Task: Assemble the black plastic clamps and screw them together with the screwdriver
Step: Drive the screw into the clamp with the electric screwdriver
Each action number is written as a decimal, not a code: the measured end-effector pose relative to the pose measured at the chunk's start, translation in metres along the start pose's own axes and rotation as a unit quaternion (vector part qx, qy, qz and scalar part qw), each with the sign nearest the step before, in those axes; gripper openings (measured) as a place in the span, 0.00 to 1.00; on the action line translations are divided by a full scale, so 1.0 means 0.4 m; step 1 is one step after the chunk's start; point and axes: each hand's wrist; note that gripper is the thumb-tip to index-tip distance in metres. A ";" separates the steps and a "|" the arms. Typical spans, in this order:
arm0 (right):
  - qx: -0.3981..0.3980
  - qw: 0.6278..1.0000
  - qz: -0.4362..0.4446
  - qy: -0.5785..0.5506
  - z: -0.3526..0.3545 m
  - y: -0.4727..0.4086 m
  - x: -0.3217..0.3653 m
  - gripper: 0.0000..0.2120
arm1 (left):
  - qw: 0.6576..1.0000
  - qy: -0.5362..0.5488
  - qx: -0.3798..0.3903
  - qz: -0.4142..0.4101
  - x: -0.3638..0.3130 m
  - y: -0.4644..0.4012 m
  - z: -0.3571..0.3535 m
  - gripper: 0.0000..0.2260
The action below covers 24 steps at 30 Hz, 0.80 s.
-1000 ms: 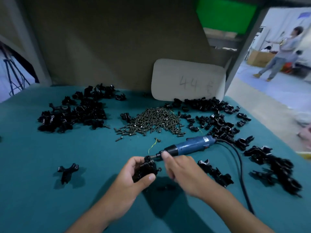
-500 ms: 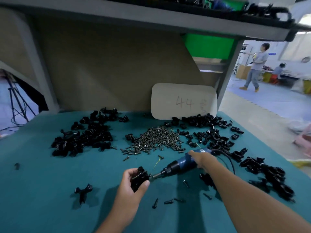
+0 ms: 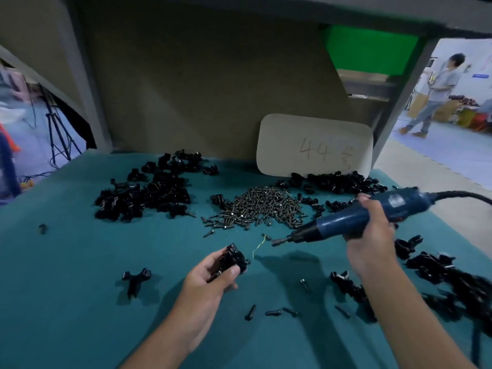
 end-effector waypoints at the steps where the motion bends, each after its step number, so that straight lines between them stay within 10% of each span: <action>1: 0.010 0.999 0.006 -0.030 -0.001 0.008 0.004 0.17 | 1.000 0.013 0.008 0.007 0.004 0.001 -0.001 0.22; 24: 0.116 0.973 -0.038 -0.198 -0.015 0.106 -0.059 0.03 | 0.998 0.018 0.049 -0.019 0.016 0.025 -0.028 0.20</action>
Point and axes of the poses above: each hand's wrist, its own y-axis away from the middle knuckle, its own z-axis out of the back of the hand, x = y × z, and after that the axes turned 7 degrees about -x, right-handed
